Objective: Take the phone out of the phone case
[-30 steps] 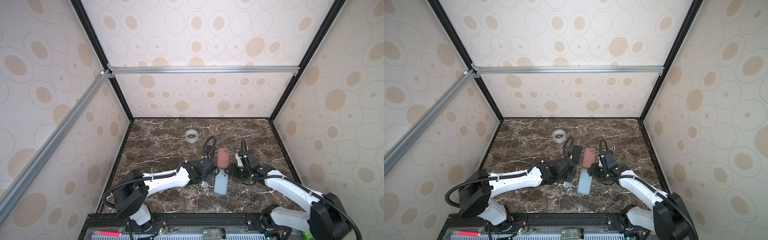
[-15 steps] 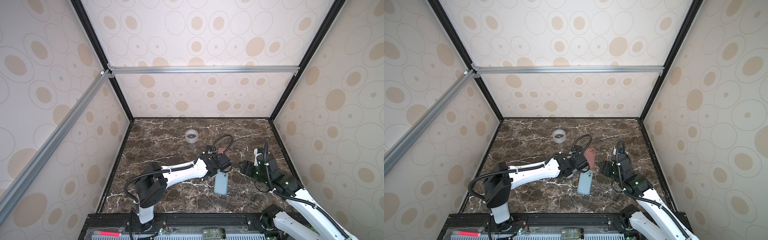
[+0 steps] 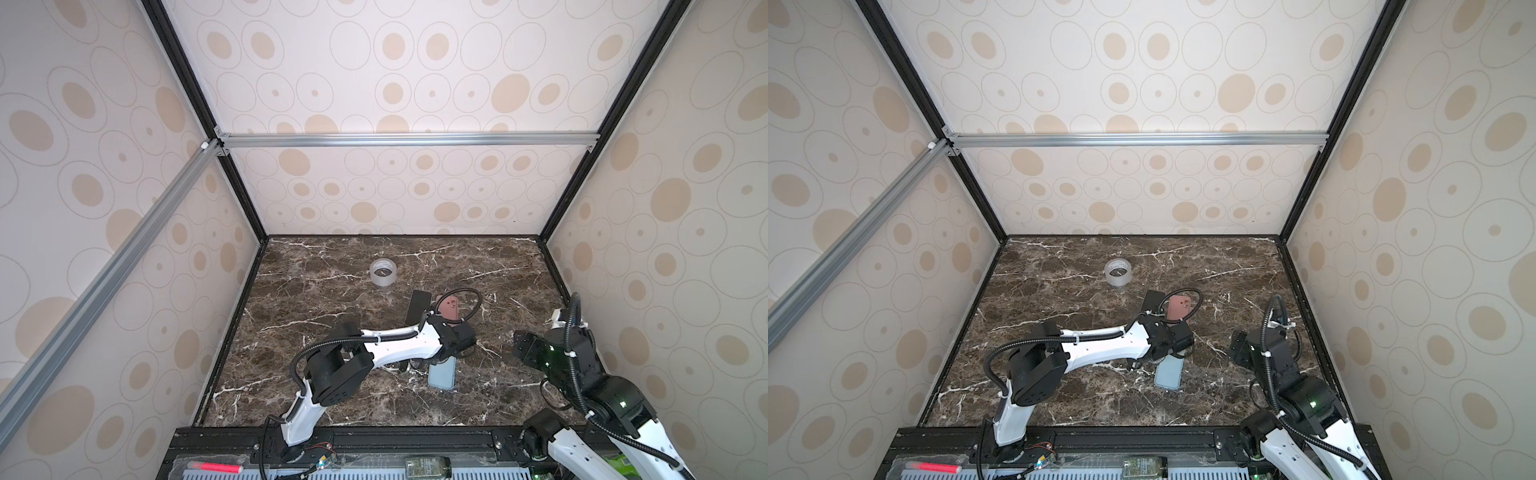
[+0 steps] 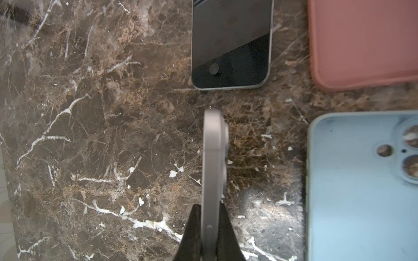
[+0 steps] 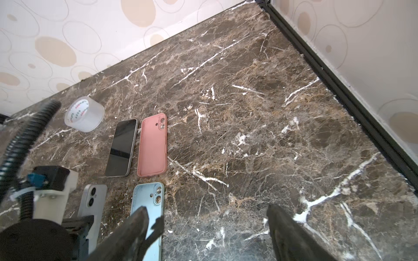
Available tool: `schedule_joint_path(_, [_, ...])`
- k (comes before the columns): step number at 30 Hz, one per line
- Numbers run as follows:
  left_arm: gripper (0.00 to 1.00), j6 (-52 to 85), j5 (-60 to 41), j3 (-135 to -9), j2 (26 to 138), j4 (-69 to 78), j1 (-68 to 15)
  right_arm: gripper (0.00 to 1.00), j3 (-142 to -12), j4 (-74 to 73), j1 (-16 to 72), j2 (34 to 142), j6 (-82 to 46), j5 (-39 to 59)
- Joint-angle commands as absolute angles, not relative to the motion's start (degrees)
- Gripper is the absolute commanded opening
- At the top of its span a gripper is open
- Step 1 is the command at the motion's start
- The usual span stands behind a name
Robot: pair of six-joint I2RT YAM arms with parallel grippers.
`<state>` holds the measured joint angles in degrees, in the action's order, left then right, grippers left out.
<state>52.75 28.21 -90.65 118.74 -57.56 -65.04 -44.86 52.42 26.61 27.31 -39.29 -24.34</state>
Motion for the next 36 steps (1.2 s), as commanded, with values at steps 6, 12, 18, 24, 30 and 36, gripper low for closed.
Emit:
schedule_joint_path(6, [0.03,54.34,30.04,-94.98,120.76,-60.60,-65.35,0.84,-44.66,55.11,26.51,27.42,-38.67,-25.47])
schedule_joint_path(12, [0.15,54.32,29.33,-95.03,121.20,-60.31,-65.44,0.84,-44.30,54.81,26.46,27.70,-38.91,-24.48])
schedule_joint_path(18, [0.19,54.10,28.96,-94.93,121.47,-59.35,-65.39,0.84,-43.86,55.08,26.51,27.67,-39.45,-23.99])
schedule_joint_path(24, [0.22,53.79,28.48,-94.99,121.87,-58.36,-65.41,0.84,-43.55,55.51,26.47,27.26,-39.68,-23.91])
schedule_joint_path(30, [0.24,53.45,26.53,-94.01,121.83,-55.87,-65.77,0.84,-43.24,55.33,26.50,27.61,-39.97,-23.73])
schedule_joint_path(36, [0.26,53.35,24.81,-92.51,121.56,-53.06,-65.87,0.83,-42.96,55.23,26.56,28.18,-40.23,-23.69])
